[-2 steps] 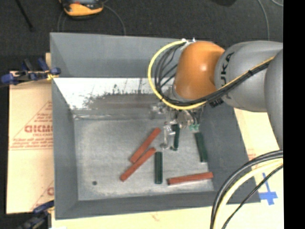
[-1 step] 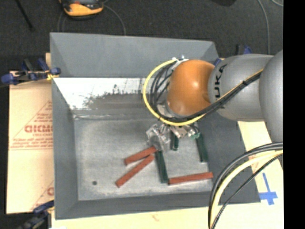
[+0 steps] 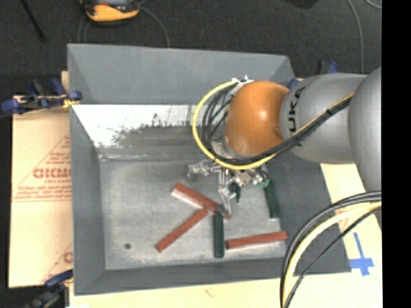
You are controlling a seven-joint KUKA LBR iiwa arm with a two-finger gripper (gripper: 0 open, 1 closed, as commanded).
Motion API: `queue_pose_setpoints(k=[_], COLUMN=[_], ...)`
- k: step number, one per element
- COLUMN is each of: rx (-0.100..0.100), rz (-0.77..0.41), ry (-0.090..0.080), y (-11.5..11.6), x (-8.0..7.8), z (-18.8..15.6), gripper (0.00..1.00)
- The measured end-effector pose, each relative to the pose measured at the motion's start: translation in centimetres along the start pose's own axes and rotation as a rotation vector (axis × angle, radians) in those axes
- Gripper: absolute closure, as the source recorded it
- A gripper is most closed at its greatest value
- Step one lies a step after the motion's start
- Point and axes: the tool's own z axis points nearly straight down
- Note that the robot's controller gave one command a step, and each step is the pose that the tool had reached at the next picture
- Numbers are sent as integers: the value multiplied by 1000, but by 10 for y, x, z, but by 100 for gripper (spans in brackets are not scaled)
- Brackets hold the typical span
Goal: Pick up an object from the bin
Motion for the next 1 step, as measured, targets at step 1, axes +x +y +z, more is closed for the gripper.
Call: queue_pose_setpoints(k=[1], rx=[0], rz=[1], ry=[0], y=[0], x=[0], z=[0], gripper=[0])
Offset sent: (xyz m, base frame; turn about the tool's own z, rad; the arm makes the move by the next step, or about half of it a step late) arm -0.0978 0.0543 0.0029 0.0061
